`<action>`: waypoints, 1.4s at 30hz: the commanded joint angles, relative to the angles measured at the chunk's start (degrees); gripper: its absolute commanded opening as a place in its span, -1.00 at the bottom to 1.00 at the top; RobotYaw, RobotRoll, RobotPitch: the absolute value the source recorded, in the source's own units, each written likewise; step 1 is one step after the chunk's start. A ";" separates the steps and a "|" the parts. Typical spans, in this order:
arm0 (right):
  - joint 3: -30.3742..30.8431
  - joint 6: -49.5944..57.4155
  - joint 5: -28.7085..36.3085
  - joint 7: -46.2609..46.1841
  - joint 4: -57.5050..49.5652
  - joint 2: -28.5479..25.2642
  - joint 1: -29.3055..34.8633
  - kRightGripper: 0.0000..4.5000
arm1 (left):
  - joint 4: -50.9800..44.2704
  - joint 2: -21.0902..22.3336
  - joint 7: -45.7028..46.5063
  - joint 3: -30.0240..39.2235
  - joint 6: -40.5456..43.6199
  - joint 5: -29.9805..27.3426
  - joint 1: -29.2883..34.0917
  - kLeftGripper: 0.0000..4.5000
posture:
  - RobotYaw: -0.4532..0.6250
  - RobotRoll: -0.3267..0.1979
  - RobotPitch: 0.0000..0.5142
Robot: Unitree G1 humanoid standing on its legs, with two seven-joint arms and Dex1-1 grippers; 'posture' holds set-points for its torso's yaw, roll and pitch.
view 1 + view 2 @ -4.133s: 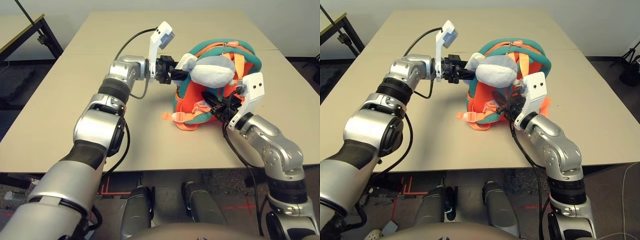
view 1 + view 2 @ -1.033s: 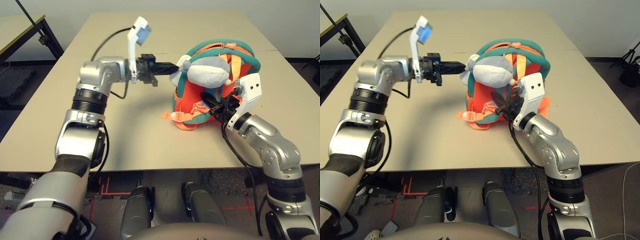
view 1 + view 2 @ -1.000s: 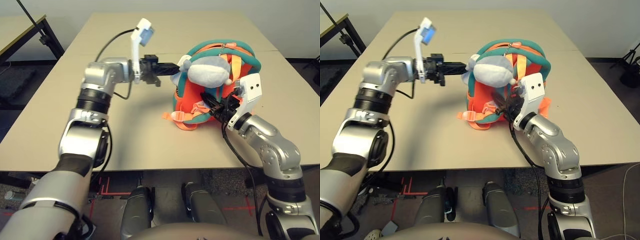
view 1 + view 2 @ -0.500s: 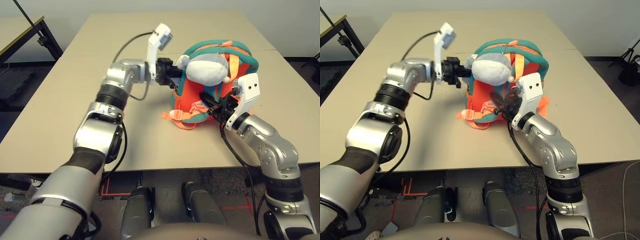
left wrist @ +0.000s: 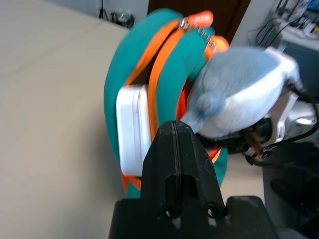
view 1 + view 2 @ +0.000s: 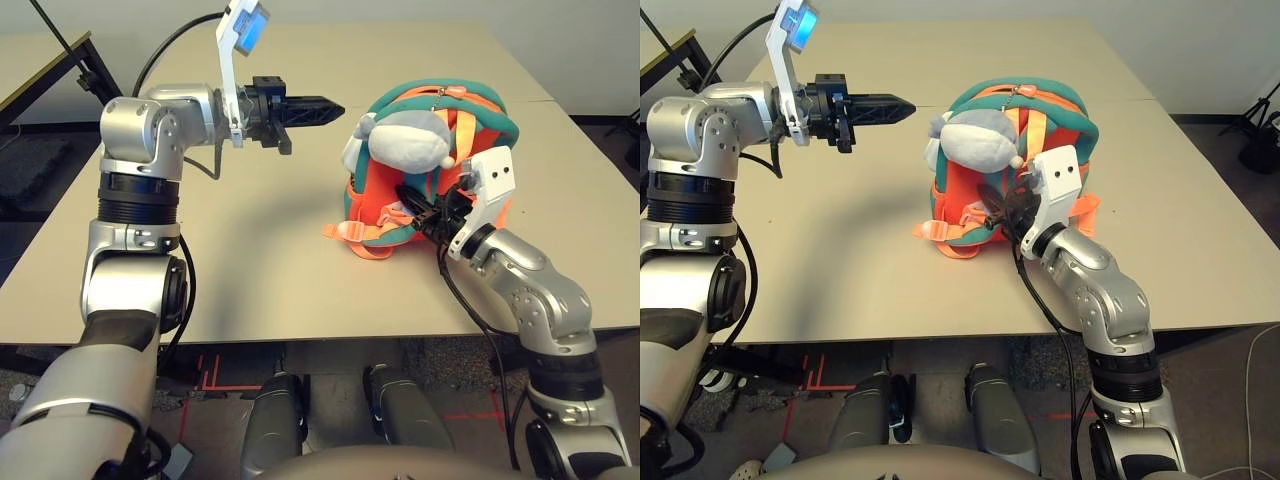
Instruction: Put the pencil case into the backpack and zip it.
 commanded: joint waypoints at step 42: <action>1.18 2.24 0.09 -0.10 -1.34 0.08 2.52 -0.85 | 18.79 -2.79 -5.79 -2.55 -19.04 9.87 -5.72 -0.72 | -0.66 0.25 -0.65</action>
